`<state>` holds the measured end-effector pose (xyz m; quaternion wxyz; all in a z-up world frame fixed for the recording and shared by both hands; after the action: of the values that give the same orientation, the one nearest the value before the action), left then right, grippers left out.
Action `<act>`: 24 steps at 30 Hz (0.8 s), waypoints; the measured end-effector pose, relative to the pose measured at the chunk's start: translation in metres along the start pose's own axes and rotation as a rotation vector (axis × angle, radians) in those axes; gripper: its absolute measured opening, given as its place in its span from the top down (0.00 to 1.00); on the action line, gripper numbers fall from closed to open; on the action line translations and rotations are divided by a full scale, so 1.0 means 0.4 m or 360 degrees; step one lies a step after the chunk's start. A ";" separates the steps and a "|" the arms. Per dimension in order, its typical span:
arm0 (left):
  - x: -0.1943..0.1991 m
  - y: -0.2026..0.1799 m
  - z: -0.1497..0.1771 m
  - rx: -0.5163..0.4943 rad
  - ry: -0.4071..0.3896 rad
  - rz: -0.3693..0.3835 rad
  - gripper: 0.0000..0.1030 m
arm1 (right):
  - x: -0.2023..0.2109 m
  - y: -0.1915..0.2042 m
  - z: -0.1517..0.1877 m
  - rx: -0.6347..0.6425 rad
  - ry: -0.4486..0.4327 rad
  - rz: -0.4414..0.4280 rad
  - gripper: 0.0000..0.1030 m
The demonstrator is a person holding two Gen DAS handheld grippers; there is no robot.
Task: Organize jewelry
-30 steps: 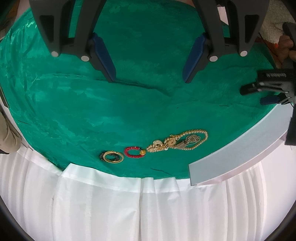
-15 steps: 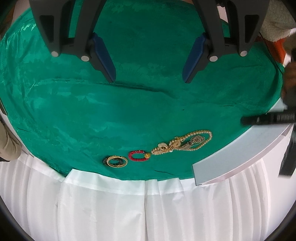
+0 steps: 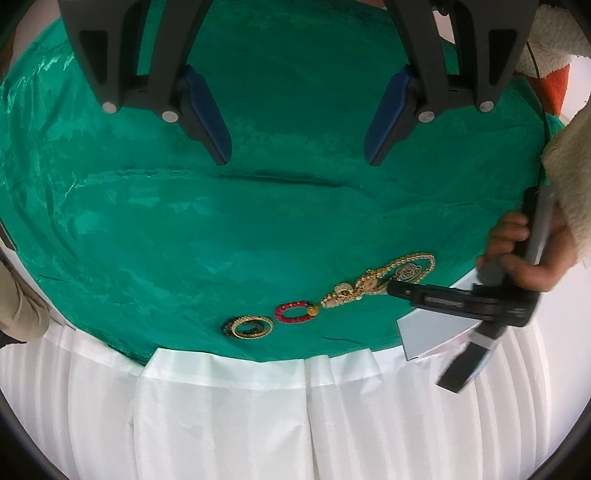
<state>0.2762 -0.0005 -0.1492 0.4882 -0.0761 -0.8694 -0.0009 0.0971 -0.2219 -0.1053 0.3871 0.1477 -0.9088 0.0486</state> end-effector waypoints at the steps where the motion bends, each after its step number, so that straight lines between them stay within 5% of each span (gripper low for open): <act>1: -0.013 -0.001 -0.006 -0.0006 0.0002 -0.0002 0.20 | 0.001 -0.004 0.002 -0.0004 0.0001 -0.0001 0.26; 4: -0.032 -0.002 -0.018 -0.0011 0.0011 0.0015 0.29 | -0.006 -0.011 0.005 -0.0017 0.0009 -0.0001 0.26; 8: -0.032 -0.008 -0.020 0.0013 0.0001 0.0154 0.69 | -0.013 -0.020 0.009 -0.0033 0.0018 0.0003 0.26; 13: 0.027 -0.011 -0.018 0.0056 -0.0062 0.0192 0.70 | -0.013 -0.028 0.009 -0.0050 0.0014 0.0010 0.26; 24: 0.365 0.033 -0.049 0.0277 -0.0380 0.0399 0.70 | 0.001 -0.016 -0.001 -0.0032 -0.0026 0.0033 0.26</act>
<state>0.2197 0.0301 -0.0158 0.3827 -0.1409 -0.9017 0.1440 0.0990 -0.2280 -0.1049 0.3806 0.1347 -0.9139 0.0424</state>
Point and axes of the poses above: each gripper's, at about its wrist camera, not at the fingertips, and x roughly against the way its jaws point, y to its left, z to its underside, the point moved 3 cm from there along -x, roughly the way its jaws point, and after that the axes turned 6 degrees about x, right-handed, at the moved point
